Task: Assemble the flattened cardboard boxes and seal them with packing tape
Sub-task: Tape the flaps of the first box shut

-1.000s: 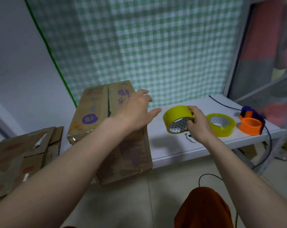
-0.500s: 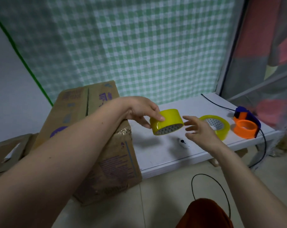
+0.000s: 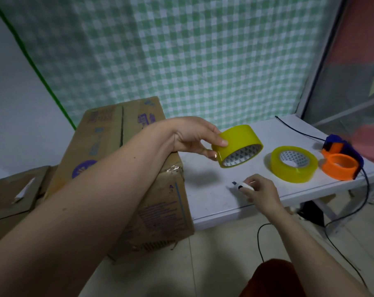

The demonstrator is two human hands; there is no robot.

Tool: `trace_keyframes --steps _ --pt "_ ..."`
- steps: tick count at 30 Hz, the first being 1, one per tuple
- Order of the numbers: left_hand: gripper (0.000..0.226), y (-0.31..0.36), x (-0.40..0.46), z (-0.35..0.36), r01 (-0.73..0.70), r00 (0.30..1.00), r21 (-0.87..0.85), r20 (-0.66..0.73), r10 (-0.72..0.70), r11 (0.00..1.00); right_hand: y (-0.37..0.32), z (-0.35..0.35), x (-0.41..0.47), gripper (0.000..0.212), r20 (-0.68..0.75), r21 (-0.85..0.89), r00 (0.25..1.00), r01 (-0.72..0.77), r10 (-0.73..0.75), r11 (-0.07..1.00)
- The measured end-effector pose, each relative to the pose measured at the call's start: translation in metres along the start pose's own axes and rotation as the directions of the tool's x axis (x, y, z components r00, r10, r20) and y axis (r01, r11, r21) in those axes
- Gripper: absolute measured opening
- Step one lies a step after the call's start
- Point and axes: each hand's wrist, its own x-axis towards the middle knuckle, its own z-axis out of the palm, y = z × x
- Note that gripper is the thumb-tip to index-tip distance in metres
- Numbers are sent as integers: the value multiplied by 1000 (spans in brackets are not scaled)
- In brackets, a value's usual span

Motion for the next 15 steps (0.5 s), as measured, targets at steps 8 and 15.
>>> trace_keyframes --steps 8,15 --pt "6 1 -8 5 -81 997 -41 13 81 996 -125 -16 -128 21 -224 262 783 622 -580 738" --pt "15 0 -19 6 -151 988 -109 -27 149 982 -119 10 -111 11 148 -388 847 525 -511 757"
